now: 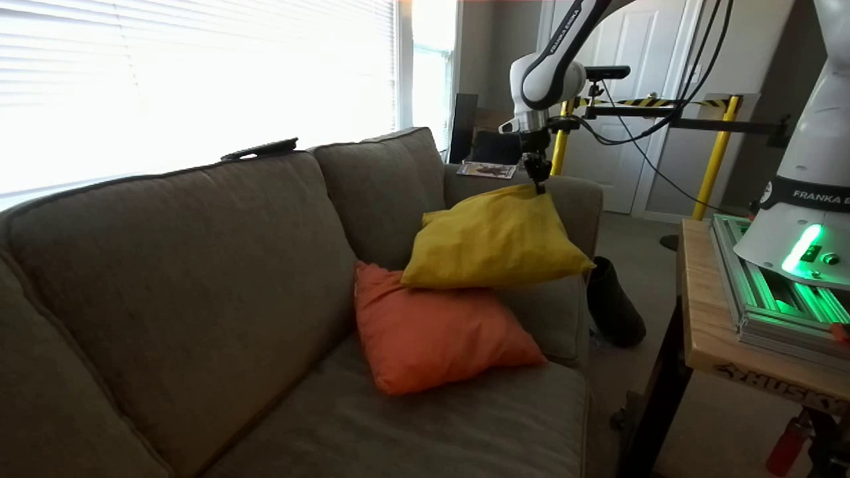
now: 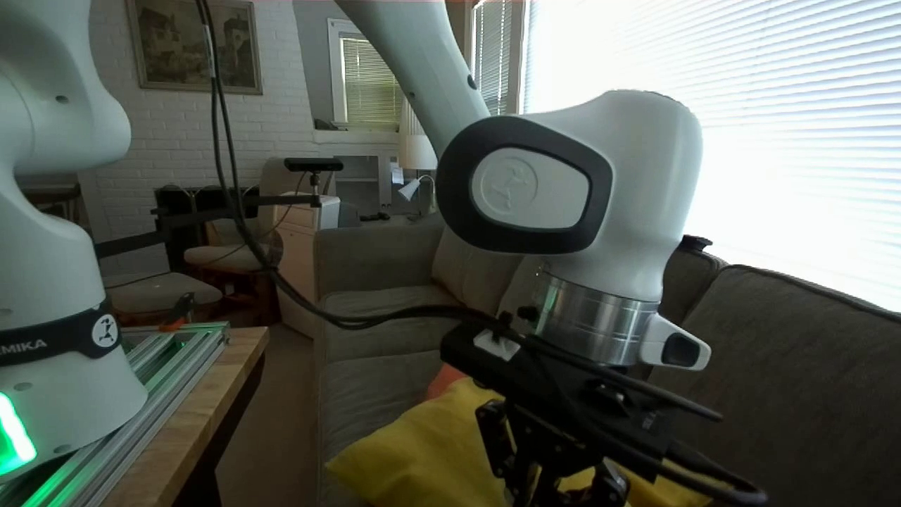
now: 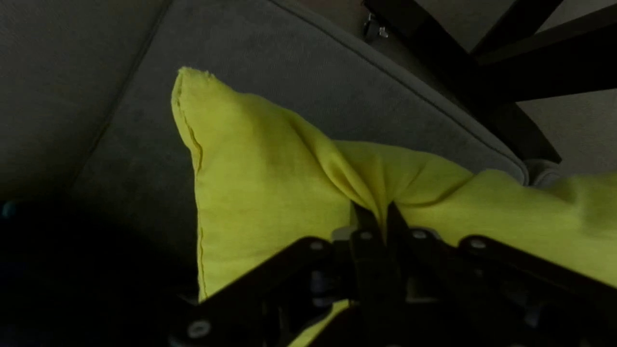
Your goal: Move the pillows on the sofa
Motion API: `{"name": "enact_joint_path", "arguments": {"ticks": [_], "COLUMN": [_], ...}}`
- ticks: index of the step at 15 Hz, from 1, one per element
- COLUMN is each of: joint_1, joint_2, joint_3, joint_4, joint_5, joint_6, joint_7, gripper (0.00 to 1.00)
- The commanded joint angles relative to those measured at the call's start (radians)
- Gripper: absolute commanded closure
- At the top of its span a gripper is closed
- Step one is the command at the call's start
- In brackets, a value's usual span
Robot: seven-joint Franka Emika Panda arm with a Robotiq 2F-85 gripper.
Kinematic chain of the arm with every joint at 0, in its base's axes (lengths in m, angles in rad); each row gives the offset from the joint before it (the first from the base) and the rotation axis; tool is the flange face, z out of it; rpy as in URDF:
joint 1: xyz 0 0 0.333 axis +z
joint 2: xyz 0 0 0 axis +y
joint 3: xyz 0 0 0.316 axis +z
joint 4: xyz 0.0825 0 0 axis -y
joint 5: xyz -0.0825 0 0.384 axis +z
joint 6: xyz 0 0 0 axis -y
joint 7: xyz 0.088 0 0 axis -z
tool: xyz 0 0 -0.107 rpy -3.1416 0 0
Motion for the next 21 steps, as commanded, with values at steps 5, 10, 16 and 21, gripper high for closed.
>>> {"name": "enact_joint_path", "arguments": {"ticks": [5, 10, 16, 21], "joint_1": [-0.002, 0.005, 0.018, 0.029], "joint_2": [0.094, 0.186, 0.319, 0.44], "joint_3": [-0.075, -0.147, -0.198, -0.202], "joint_4": [0.066, 0.168, 0.343, 0.495], "joint_5": [-0.071, -0.215, -0.388, -0.488], "joint_6": [0.079, 0.124, 0.058, -0.011], "joint_7": [0.073, 0.064, 0.014, -0.014], "gripper": [0.98, 0.98, 0.98, 0.98]}}
